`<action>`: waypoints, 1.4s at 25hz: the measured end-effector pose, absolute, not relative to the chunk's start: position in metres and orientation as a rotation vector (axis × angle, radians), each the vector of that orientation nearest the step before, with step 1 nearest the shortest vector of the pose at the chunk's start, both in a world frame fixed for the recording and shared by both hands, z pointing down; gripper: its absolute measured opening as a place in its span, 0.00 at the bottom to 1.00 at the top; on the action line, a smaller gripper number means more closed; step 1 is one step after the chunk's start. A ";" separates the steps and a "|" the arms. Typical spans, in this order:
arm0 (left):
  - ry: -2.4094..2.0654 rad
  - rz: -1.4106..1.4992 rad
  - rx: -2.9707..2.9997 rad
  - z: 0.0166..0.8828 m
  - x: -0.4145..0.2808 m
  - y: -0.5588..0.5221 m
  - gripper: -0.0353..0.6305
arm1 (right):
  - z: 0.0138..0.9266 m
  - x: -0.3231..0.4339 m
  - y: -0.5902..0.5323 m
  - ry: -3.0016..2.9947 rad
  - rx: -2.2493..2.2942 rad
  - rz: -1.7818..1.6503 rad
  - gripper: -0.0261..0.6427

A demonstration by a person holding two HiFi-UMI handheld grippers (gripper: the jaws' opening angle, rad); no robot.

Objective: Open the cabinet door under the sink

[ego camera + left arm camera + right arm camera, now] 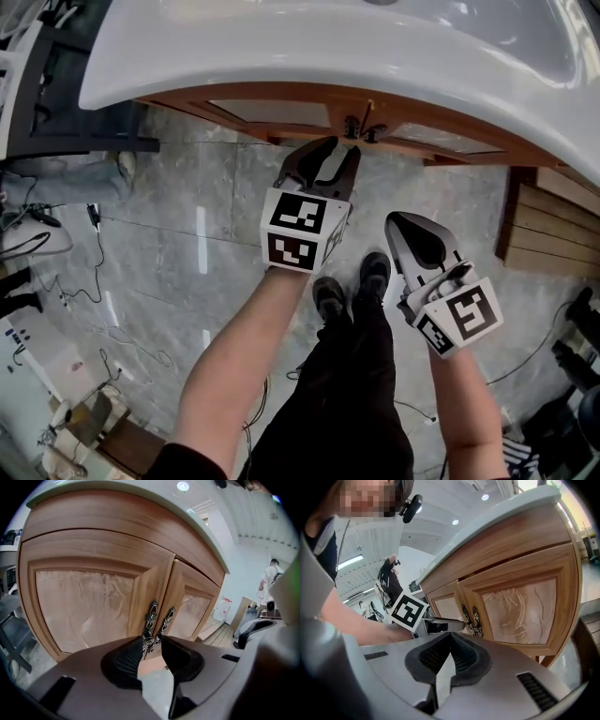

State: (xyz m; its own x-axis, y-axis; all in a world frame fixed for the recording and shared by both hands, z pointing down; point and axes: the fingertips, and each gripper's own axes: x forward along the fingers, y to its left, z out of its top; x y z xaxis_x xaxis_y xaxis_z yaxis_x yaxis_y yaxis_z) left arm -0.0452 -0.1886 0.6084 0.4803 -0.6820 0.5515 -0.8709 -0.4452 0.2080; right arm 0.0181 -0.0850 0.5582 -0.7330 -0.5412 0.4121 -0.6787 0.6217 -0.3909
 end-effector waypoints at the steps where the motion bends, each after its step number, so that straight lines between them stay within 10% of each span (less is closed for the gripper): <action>1: -1.281 0.554 2.267 0.611 -0.043 -0.191 0.26 | 0.559 0.021 -0.091 -2.593 1.002 0.781 0.06; 35: -1.276 0.690 2.245 0.631 -0.036 -0.212 0.19 | 0.594 0.038 -0.091 -2.515 0.974 0.869 0.06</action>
